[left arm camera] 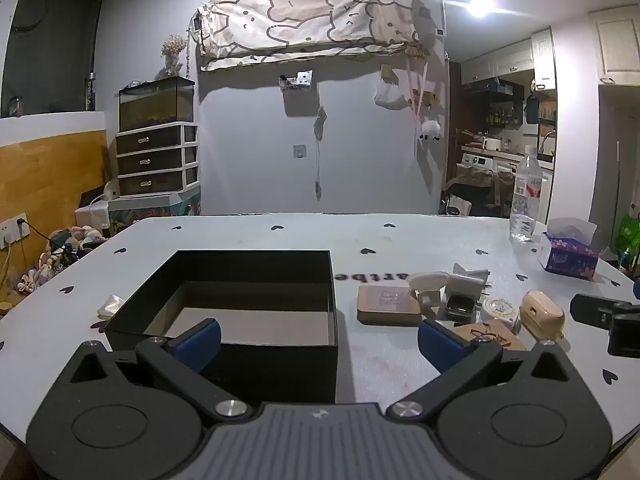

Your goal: Organize rigid objects

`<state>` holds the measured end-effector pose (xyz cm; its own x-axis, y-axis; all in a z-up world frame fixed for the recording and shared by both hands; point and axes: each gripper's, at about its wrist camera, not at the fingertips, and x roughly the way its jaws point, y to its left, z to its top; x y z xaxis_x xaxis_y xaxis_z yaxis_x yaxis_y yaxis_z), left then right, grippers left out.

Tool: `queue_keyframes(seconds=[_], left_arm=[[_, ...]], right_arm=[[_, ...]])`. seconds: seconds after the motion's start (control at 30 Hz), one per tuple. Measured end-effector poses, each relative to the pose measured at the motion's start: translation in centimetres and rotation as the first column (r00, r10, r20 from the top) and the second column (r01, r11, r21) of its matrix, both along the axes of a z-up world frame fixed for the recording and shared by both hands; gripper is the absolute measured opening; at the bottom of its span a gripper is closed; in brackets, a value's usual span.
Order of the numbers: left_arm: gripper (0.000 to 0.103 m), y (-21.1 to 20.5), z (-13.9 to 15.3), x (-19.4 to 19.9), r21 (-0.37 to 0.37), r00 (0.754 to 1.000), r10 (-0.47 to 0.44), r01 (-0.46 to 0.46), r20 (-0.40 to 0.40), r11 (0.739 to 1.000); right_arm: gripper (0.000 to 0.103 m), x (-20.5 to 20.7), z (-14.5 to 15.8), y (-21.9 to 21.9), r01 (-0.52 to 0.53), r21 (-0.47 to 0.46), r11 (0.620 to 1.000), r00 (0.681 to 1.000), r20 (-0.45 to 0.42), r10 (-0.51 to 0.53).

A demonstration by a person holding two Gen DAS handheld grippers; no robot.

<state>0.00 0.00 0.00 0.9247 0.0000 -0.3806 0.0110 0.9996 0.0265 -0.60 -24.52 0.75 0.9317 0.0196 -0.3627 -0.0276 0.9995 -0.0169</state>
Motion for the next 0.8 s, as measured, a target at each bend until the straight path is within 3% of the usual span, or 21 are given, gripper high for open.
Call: queue_keyframes(seconds=[0.8], left_arm=[[0.103,0.01,0.0,0.01,-0.003,1.0,0.0,0.0,-0.003,1.0]], right_arm=[[0.103,0.05,-0.19,0.12,-0.001,0.0,1.0,1.0,-0.004,0.001]])
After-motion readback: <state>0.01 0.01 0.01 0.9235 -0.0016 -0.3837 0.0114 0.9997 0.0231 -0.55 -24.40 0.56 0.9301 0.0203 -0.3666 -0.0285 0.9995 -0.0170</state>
